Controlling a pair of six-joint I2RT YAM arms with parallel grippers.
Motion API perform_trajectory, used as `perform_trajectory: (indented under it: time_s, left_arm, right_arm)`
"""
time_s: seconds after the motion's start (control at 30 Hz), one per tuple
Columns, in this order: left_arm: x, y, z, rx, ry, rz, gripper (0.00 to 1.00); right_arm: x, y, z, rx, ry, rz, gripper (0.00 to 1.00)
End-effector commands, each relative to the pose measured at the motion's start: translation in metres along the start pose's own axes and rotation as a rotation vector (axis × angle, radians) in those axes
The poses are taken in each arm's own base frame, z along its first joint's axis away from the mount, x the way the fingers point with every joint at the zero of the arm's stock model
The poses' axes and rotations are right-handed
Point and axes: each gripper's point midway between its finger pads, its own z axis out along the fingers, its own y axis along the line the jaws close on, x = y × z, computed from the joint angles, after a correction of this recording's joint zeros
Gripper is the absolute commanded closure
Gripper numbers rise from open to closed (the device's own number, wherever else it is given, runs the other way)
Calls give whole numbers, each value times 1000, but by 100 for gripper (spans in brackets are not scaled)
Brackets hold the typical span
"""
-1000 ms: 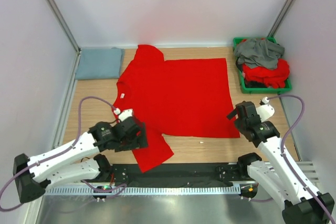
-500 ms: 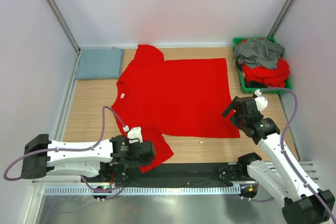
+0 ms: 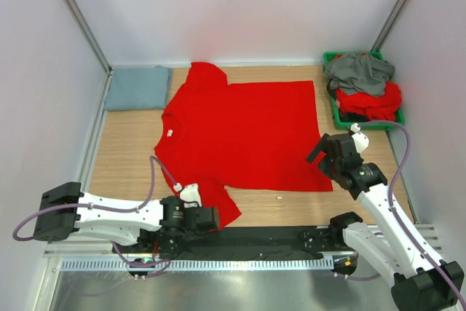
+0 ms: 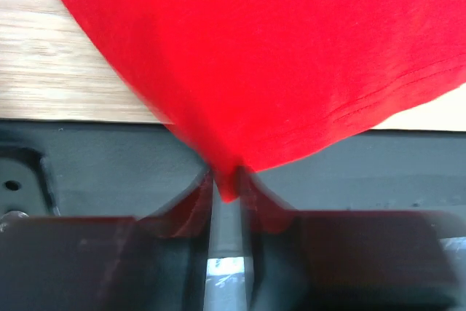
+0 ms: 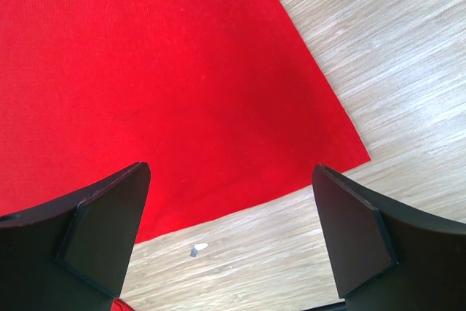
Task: Fold and stack the t-shirts
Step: Fold the tshirt
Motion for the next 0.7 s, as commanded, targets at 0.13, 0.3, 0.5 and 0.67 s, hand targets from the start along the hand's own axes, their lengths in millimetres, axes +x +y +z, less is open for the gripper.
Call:
perform_trajectory:
  time_s: [0.13, 0.3, 0.5, 0.67]
  left_arm:
    - [-26, -7, -18, 14, -121, 22, 100]
    - [-62, 4, -40, -28, -233, 61, 100]
    - [-66, -3, -27, 92, -200, 26, 100]
    - [-77, -1, -32, 81, -210, 73, 100]
  right_arm:
    - [0, -2, 0, 25, -9, 34, 1]
    - [16, -8, -8, 169, -70, -68, 9]
    - [70, -16, 0, 225, 37, -139, 7]
    - [75, -44, 19, 249, 88, 63, 11]
